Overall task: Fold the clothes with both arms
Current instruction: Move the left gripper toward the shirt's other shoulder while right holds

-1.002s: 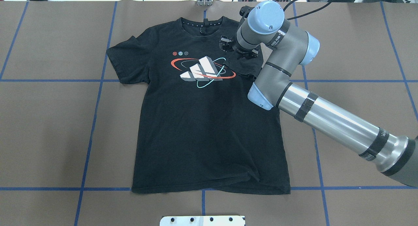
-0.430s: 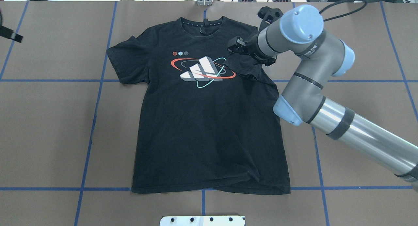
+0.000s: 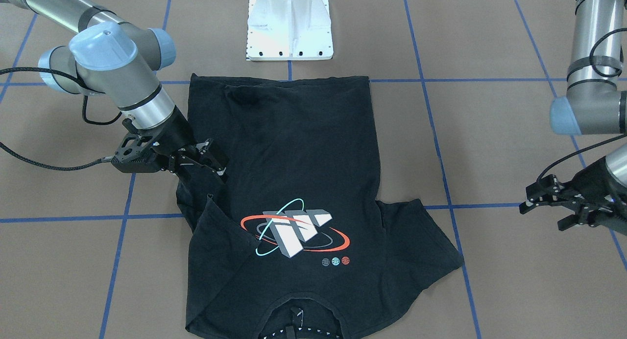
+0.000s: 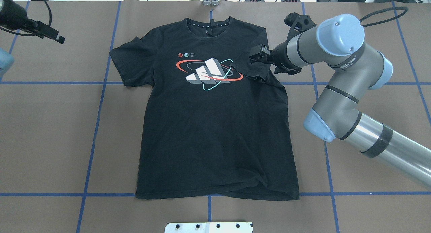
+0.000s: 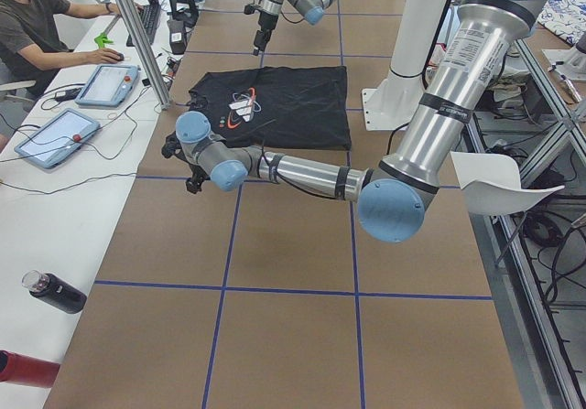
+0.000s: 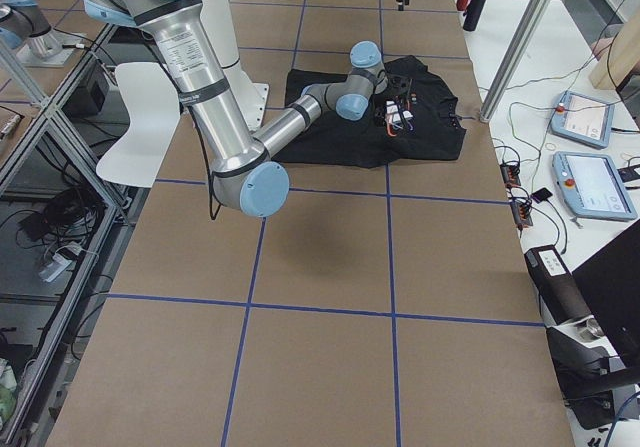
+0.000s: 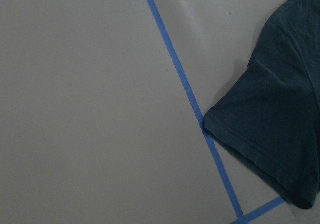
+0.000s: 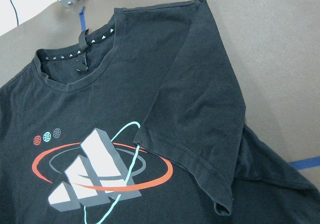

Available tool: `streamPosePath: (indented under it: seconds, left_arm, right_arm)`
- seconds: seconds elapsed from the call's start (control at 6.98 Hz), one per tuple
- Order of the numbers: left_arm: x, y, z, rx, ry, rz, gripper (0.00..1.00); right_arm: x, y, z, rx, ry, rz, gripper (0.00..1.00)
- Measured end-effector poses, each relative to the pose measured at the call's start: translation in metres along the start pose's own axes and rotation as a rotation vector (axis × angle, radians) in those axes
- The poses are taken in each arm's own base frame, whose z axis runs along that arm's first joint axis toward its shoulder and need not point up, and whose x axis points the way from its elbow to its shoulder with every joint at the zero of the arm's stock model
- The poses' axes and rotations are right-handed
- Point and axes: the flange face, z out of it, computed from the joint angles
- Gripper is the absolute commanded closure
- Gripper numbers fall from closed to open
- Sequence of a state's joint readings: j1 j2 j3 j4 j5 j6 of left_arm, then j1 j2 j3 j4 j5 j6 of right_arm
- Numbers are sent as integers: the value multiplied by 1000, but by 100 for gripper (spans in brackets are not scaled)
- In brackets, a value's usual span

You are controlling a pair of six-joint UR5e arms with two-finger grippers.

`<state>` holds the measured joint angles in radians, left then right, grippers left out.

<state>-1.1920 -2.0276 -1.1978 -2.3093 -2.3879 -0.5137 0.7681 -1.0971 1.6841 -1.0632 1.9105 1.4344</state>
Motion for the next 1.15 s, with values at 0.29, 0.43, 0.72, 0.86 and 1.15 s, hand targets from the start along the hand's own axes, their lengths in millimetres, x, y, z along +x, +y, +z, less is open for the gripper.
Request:
streamPosePath:
  seconds: [0.29, 0.43, 0.72, 0.86, 1.15]
  left_arm:
    - [31, -6, 58, 99, -38, -137, 7]
    - [45, -8, 77, 121, -50, -167, 15]
    - [59, -10, 101, 137, -74, -181, 24]
    - [63, -13, 110, 138, -78, -179, 30]
    - [69, -18, 127, 130, -78, -175, 40]
  right_arm:
    - [9, 1, -4, 2, 3, 2, 0]
    - [12, 1, -3, 2, 6, 4, 1]
    - [17, 2, -1, 2, 13, 6, 1]
    - [18, 2, 1, 2, 18, 5, 1]
    - [22, 1, 4, 4, 27, 4, 2]
